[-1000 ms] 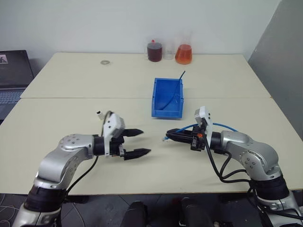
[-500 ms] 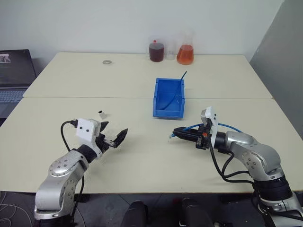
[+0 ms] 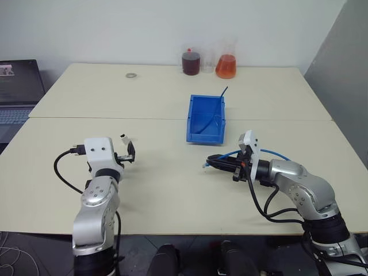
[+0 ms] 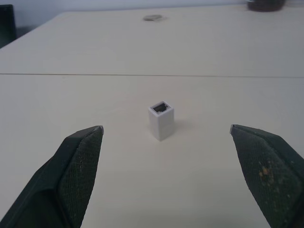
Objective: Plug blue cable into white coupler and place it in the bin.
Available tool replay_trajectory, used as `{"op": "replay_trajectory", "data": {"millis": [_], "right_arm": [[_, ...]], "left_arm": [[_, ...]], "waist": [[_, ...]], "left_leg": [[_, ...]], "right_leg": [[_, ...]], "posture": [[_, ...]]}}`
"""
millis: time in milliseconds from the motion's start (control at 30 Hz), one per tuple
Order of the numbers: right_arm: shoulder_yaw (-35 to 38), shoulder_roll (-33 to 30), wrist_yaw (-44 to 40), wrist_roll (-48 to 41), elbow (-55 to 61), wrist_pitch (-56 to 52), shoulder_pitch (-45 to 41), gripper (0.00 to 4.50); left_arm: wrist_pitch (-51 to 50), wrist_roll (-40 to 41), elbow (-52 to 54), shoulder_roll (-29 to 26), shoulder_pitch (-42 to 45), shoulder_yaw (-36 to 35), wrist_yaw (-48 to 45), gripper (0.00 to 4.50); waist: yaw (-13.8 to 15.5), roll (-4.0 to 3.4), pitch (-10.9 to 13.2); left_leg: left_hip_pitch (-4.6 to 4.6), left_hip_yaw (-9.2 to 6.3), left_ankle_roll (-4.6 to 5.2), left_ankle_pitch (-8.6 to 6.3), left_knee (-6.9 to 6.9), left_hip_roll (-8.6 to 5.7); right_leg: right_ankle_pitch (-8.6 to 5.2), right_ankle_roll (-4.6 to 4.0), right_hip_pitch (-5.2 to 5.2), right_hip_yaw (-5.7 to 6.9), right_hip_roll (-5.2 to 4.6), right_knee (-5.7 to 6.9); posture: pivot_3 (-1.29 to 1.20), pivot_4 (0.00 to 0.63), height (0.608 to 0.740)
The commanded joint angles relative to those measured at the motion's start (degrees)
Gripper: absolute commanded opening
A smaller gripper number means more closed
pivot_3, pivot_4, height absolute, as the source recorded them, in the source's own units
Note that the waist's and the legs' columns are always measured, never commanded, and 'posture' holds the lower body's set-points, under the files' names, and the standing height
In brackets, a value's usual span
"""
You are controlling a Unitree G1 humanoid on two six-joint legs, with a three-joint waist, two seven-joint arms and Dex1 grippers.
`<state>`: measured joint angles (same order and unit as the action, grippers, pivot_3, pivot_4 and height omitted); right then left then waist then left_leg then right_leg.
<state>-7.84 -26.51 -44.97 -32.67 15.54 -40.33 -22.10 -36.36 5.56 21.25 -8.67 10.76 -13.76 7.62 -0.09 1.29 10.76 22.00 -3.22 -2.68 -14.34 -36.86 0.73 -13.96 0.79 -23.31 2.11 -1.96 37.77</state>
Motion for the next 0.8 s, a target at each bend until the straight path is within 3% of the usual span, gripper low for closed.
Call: {"op": "replay_trajectory", "data": {"millis": [33,800], "right_arm": [[0.9,0.0,-0.2,-0.3,2.0,0.5,-1.5,0.07],[1.5,-0.3,0.7,-0.9,3.7,-0.9,-2.1,0.06]], "left_arm": [[-0.2,-2.7,-3.4,1.5,3.3,0.4,4.0,4.5],[11.3,-1.1,-34.4,2.9,20.6,-5.6,10.2,4.5]], "waist": [[0.0,0.0,0.0],[0.0,0.02,0.0]], "left_leg": [[0.0,0.0,0.0,0.0,0.0,-0.01],[0.02,0.0,-0.01,0.0,0.0,-0.03]], "right_leg": [[0.0,0.0,0.01,-0.01,0.0,0.0],[0.01,0.0,0.0,0.03,-0.01,0.0]], "posture": [[0.0,0.15,0.74],[0.0,0.15,0.74]]}}
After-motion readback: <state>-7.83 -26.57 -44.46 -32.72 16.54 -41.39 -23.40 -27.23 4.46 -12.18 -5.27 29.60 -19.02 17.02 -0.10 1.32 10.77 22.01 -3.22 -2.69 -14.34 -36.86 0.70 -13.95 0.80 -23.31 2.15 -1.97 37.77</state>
